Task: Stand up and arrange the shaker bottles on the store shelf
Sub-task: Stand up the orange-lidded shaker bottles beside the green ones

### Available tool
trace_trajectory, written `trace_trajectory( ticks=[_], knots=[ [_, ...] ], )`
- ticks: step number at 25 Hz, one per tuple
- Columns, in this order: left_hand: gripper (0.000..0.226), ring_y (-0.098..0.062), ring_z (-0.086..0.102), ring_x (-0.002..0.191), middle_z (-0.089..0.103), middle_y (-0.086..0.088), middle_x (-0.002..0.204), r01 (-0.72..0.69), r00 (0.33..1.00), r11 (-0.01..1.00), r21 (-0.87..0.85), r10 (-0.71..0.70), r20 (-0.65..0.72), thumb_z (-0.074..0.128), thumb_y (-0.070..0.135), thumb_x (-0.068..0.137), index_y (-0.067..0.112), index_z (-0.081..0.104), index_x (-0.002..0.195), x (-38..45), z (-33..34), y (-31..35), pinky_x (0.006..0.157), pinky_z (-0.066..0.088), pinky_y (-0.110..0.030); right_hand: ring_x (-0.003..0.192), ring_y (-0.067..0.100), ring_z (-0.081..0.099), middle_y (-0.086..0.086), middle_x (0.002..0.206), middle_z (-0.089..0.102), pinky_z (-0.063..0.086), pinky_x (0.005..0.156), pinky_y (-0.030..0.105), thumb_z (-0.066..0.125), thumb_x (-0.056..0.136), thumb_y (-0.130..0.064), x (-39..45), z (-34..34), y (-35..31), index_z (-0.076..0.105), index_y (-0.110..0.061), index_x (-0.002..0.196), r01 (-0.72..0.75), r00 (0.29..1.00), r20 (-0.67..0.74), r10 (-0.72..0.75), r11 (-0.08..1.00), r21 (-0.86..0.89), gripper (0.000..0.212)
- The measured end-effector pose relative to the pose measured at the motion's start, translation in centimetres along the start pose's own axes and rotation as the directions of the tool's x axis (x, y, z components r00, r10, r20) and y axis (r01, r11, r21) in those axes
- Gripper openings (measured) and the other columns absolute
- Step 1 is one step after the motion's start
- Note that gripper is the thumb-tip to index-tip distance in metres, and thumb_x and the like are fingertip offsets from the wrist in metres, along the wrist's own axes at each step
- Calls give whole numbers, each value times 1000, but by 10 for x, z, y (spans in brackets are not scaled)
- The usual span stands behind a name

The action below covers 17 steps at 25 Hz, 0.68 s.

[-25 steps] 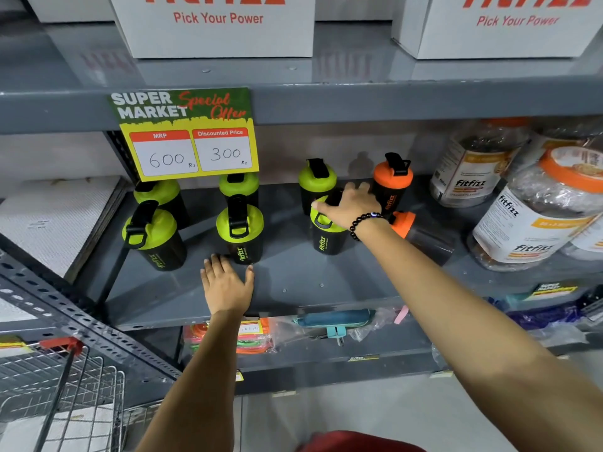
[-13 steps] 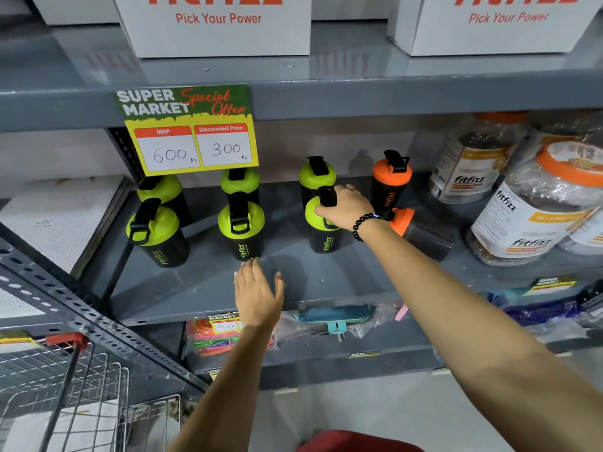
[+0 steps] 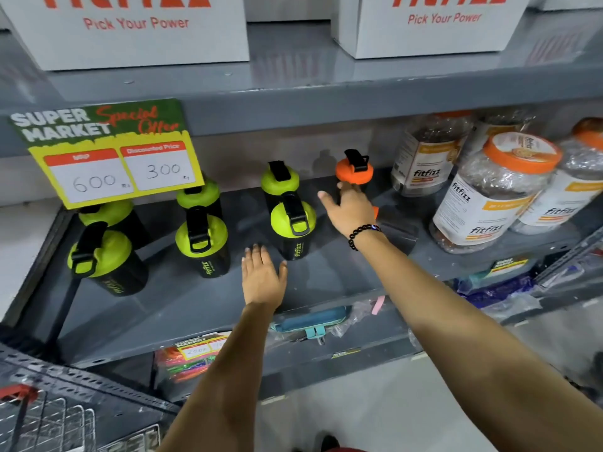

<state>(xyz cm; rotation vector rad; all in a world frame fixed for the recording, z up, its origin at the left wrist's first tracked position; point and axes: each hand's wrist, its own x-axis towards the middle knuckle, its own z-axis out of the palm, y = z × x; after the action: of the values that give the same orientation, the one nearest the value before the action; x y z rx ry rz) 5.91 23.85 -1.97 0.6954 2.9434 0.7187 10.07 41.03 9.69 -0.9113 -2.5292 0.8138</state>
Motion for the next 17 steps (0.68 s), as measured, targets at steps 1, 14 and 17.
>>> trace_trajectory(
  ticks=[1, 14, 17],
  knots=[
    [61, -37, 17, 143, 28, -23, 151, 10, 1000, 1000, 2, -10, 8, 41, 34, 94, -4, 26, 139, 4, 2, 2, 120, 11, -44, 122, 39, 47, 18, 133, 50, 44, 96, 45, 53, 88, -42, 2, -4, 14, 46, -6, 129, -12, 1000, -28, 10, 996, -94, 55],
    [62, -38, 20, 142, 29, -25, 150, 18, 1000, 998, 64, -19, 20, 42, 35, 92, -3, 28, 138, 10, 16, 10, 119, 11, -45, 115, 37, 46, 16, 125, 51, 36, 96, 44, 74, 59, -45, 21, -11, 79, 47, -17, 126, 12, 998, -50, -35, 910, -415, 78],
    [62, -38, 20, 142, 29, -25, 150, 17, 1000, 997, 69, -18, 18, 42, 35, 92, -3, 29, 138, 10, 17, 9, 119, 11, -45, 109, 38, 50, 14, 118, 60, 40, 92, 42, 74, 58, -45, 23, -22, 76, 51, -11, 117, -21, 958, -286, -24, 988, -152, 72]
  ],
)
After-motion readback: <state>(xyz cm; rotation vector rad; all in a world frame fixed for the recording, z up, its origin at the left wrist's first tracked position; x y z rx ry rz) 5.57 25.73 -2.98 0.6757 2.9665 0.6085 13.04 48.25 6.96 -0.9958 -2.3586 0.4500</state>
